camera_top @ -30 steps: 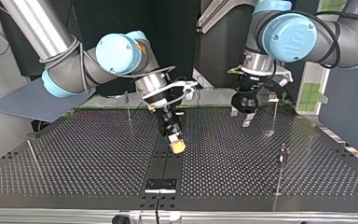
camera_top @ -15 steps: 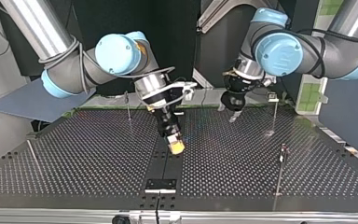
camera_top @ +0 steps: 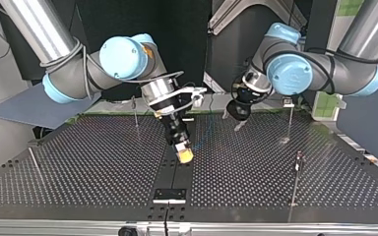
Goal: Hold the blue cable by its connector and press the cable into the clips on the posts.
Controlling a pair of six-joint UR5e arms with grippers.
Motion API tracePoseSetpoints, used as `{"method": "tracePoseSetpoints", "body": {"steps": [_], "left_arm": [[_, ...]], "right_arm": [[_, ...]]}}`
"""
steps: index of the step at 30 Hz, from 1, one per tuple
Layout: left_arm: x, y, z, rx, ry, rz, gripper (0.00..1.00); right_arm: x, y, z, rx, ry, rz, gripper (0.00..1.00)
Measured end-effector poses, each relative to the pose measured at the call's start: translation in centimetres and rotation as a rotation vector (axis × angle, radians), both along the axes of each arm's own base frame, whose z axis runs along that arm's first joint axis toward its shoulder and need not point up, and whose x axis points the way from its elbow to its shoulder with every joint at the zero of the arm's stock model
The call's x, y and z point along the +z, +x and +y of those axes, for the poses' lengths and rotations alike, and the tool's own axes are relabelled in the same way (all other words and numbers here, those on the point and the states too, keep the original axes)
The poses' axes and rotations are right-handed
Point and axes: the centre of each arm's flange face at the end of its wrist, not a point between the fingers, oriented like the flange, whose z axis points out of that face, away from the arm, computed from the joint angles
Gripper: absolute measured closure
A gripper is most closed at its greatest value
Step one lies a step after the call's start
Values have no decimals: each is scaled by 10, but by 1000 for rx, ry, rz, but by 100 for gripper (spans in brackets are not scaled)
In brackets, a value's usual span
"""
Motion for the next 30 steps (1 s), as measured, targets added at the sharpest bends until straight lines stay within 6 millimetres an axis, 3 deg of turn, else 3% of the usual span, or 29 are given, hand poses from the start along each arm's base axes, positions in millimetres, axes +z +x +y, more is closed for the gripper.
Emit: {"method": "tracePoseSetpoints", "body": {"steps": [30], "left_arm": [[7,8,-4,-106,-158,-12,1]], "right_arm": [[-2,0,-1,-3,-1,2,100]]}}
